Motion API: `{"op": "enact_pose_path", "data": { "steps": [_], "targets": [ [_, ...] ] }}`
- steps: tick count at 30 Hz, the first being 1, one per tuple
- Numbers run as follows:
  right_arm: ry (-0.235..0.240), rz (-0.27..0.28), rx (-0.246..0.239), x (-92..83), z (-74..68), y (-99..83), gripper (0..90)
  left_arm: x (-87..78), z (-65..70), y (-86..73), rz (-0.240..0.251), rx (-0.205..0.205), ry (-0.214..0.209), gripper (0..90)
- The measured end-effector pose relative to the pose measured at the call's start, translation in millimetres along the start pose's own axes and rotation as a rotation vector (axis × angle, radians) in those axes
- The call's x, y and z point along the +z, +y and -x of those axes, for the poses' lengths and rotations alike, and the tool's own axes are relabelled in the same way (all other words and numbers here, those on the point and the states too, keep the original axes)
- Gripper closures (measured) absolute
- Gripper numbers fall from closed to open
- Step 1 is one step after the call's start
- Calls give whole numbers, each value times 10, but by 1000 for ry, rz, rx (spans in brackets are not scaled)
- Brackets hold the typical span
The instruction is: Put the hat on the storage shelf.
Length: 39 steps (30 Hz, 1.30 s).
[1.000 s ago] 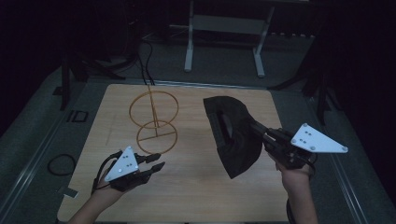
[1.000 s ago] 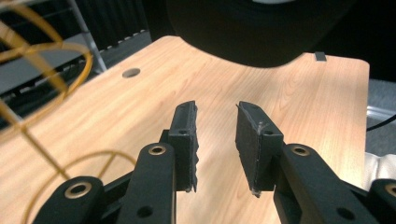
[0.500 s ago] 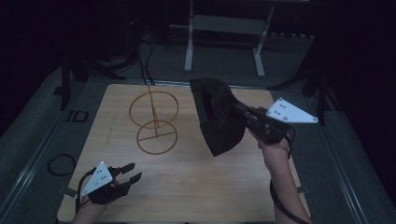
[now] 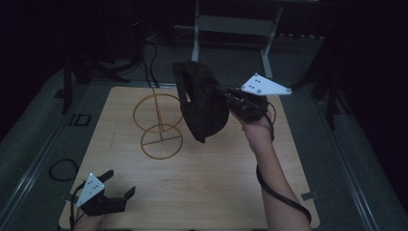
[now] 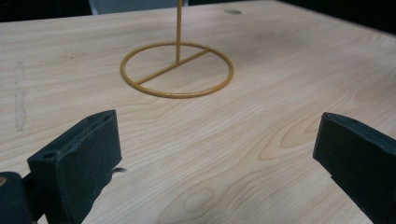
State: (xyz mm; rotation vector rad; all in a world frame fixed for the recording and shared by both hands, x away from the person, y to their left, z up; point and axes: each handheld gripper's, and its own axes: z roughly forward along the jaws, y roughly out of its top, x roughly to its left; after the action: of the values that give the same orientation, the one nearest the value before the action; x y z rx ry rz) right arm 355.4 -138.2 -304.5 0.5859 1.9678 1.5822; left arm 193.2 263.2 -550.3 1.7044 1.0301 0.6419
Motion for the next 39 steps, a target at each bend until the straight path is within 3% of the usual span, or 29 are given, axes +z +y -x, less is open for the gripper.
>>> {"op": "enact_pose_path", "data": {
  "steps": [6, 11, 19, 34, 39],
  "targets": [
    [39, -44, -4, 280, -110, -1, 883, -30, -35, -8, 42, -10, 9, 15],
    [73, -64, -7, 446, -173, -20, 882, -3, -31, -37, 7, 29, 5, 15],
    [131, -115, 4, 764, -319, -75, 881, 24, -37, -62, -8, 20, -12, 16],
    [127, -176, 52, 1205, -481, -62, 880, 27, -20, -69, -4, 23, -17, 16],
    [122, -194, 45, 1296, -528, -53, 876, 23, -13, -67, 1, 23, -26, 17]
  ]
}}
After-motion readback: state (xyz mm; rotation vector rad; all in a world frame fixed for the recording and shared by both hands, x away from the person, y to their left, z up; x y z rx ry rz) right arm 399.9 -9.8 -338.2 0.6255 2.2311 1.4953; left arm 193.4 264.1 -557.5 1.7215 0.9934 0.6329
